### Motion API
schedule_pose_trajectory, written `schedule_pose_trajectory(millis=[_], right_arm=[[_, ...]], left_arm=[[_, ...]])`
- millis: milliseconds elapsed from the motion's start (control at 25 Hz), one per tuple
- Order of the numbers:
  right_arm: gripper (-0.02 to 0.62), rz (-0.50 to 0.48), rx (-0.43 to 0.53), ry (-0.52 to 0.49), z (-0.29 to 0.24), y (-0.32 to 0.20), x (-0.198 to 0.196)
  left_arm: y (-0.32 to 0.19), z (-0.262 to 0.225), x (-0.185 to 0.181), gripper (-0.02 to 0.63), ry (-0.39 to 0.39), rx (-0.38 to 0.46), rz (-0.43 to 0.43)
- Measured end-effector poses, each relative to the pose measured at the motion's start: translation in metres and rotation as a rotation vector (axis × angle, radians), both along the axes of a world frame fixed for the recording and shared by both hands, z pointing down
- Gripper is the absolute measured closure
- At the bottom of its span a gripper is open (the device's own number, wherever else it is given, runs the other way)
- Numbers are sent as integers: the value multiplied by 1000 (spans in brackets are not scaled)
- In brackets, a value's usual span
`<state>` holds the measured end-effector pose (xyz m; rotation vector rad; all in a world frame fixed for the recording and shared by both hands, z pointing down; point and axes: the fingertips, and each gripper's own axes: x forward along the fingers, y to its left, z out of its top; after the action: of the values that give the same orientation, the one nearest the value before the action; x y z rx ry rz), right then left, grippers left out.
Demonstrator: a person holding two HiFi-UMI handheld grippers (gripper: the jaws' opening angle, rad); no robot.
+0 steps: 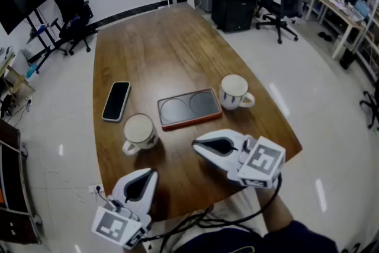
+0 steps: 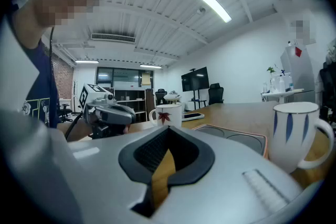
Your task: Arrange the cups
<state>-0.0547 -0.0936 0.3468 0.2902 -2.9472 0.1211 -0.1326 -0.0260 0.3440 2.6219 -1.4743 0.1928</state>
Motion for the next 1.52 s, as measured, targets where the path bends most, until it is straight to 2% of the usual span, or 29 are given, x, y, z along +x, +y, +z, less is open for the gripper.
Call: schedule_pose_trajectory(millis=[240, 960, 1240, 1480, 1520], right_arm=[[595, 3, 10, 6, 1, -4, 1], [595, 6, 4, 8, 2, -3, 1], [595, 5, 4, 8, 2, -3, 1], [595, 4, 5, 5, 1, -3, 1], [595, 4, 5, 5, 1, -3, 0]], left_arm=[[-5, -1, 3, 603, 32, -4, -12], [-4, 1, 1, 603, 16, -5, -10], [-1, 2, -30, 603, 18, -10, -160], [8, 7, -57, 601, 17, -52, -213], [8, 9, -60, 583, 16, -65, -208]])
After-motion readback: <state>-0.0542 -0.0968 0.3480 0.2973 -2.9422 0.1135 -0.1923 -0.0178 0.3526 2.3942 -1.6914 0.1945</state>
